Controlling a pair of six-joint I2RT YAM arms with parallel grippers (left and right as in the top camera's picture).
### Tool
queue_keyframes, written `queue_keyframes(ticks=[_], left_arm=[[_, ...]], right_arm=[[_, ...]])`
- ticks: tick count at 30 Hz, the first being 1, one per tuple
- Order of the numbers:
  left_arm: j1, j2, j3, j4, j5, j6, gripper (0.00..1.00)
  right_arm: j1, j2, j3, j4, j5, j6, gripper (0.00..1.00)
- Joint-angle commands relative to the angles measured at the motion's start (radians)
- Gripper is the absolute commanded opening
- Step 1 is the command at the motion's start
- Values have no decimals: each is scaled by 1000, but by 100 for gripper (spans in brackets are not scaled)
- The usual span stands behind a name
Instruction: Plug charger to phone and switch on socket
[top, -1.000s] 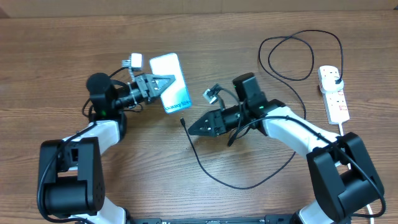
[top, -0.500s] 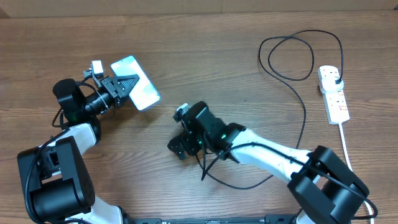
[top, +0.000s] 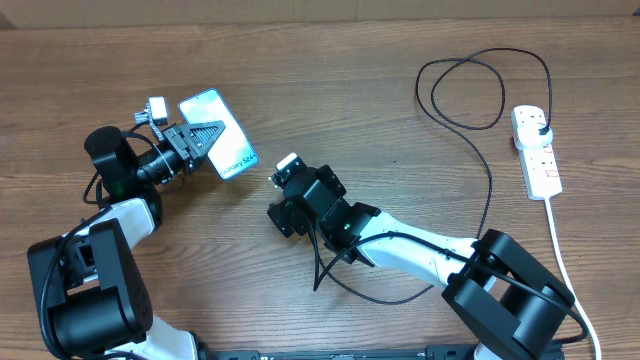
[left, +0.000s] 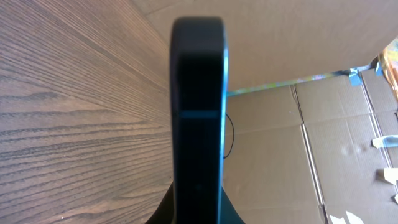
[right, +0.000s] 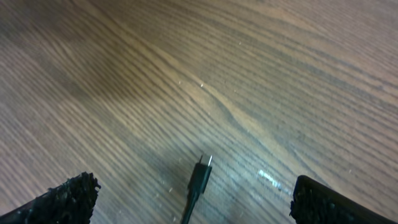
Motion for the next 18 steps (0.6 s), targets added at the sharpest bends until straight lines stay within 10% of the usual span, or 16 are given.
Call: queue_keyframes(ticks=[1, 18], left_arm=[[8, -16, 20, 8, 23, 23, 4], [7, -16, 20, 8, 24, 22, 4]], right_arm=[[0, 37, 24, 17, 25, -8, 97], [0, 137, 24, 23, 21, -7, 67]])
